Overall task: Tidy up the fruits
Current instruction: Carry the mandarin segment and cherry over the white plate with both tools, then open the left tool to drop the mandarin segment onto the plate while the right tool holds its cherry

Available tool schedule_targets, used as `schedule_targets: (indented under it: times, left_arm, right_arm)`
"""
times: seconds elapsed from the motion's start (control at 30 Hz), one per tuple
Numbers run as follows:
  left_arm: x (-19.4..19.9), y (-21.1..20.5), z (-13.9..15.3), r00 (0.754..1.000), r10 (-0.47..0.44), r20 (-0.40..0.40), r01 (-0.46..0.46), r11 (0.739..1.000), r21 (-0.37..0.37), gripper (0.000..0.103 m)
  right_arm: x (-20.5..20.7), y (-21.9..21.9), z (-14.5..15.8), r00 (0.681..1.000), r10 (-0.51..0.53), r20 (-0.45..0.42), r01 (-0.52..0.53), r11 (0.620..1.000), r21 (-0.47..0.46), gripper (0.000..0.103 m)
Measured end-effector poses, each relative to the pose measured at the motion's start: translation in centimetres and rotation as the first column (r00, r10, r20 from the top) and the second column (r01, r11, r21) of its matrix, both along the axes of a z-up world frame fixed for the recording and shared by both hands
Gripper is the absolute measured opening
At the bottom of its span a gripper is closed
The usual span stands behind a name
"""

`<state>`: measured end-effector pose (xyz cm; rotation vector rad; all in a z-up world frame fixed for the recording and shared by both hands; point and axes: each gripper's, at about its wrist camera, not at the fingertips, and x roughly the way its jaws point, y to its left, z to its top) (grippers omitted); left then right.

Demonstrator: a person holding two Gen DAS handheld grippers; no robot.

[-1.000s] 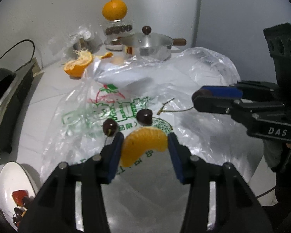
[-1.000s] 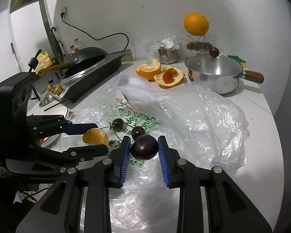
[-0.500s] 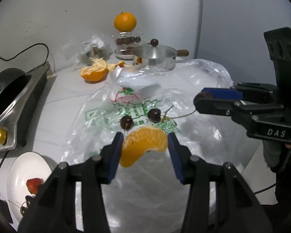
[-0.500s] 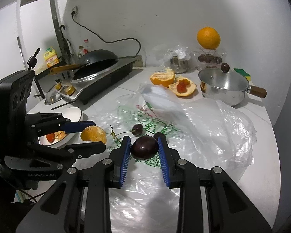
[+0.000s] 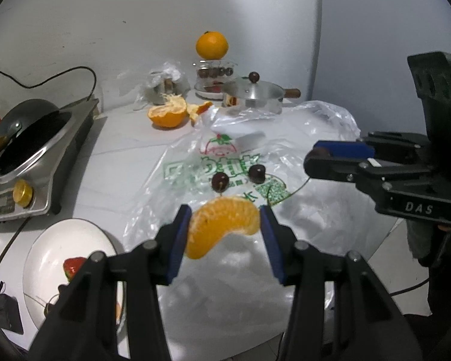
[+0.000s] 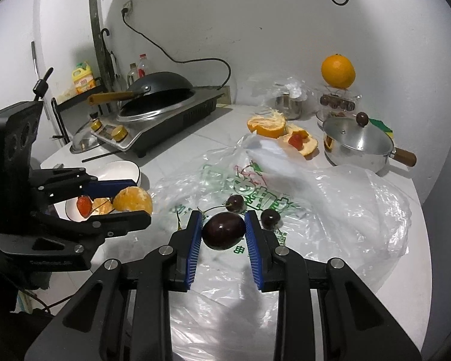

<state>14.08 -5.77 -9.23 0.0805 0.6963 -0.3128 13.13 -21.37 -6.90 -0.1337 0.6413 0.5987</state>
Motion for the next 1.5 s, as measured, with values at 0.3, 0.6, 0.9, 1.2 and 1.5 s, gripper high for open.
schedule_targets:
  times: [0.3,0.6,0.9,1.2,1.5]
  left_arm:
    - [-1.6,3.0,0.4,0.999,0.029,0.027,-0.029,0.999,-0.025,0.048]
    - [-3.0,6.5,0.1,0.997,0.075,0.037,-0.073,0.996,-0.049,0.048]
    - [-4.5,11.1,-0.7,0.988,0.147,0.037,-0.144,0.986,-0.081,0.048]
    - [-5.5,15.4,-1.5,0.976,0.213,0.035,-0.209,0.974,-0.092,0.048]
    - [-5.5,18.5,-2.5,0.965,0.261,0.026,-0.258,0.962,-0.091,0.048]
  right_arm:
    - [-1.0,2.5,0.6,1.000,0.016,0.021,-0.016,1.000,-0.026,0.031]
    - [-1.7,6.0,1.2,0.998,0.049,0.038,-0.047,0.997,-0.057,0.031]
    - [-2.1,10.2,1.6,0.994,0.097,0.047,-0.093,0.991,-0.093,0.031]
    - [-2.2,14.2,1.2,0.988,0.149,0.036,-0.144,0.982,-0.119,0.031]
    - [-1.5,17.2,0.6,0.983,0.182,0.017,-0.179,0.975,-0.135,0.031]
